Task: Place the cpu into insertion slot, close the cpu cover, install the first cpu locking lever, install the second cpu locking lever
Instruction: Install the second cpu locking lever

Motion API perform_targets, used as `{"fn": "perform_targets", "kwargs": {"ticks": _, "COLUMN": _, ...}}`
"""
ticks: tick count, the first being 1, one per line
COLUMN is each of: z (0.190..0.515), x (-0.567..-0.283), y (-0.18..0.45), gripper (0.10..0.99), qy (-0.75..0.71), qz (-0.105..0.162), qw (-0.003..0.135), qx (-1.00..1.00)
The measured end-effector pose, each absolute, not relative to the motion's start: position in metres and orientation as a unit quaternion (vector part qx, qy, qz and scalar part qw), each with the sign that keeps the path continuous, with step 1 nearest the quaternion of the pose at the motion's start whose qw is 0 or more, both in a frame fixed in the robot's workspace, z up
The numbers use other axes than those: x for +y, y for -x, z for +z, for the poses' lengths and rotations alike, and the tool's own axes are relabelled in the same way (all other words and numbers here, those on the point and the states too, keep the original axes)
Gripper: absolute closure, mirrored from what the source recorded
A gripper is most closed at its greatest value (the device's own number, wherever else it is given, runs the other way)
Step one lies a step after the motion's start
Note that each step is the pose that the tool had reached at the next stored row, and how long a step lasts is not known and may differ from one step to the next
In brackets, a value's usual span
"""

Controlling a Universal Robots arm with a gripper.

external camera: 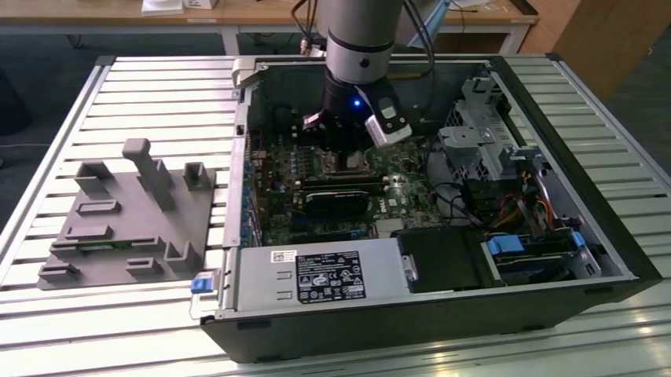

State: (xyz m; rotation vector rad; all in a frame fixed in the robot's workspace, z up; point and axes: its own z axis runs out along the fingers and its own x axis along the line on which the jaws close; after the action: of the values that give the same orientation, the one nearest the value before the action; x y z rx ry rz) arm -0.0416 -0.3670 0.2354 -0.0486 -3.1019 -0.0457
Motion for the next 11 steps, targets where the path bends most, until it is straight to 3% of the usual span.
{"fn": "perform_targets", "kwargs": {"ticks": 5, "z": 0.2279, "x": -0.3671, "y": 0.0421, "gripper": 0.98, "qy": 0.016, "qz": -0.015, "qw": 0.021, "qx": -1.0}}
{"fn": "perform_targets", "kwargs": {"ticks": 11, "z": 0.227, "x": -0.3741, "y": 0.044, "gripper": 0.98, "qy": 0.015, "qz": -0.034, "qw": 0.021, "qx": -0.999}}
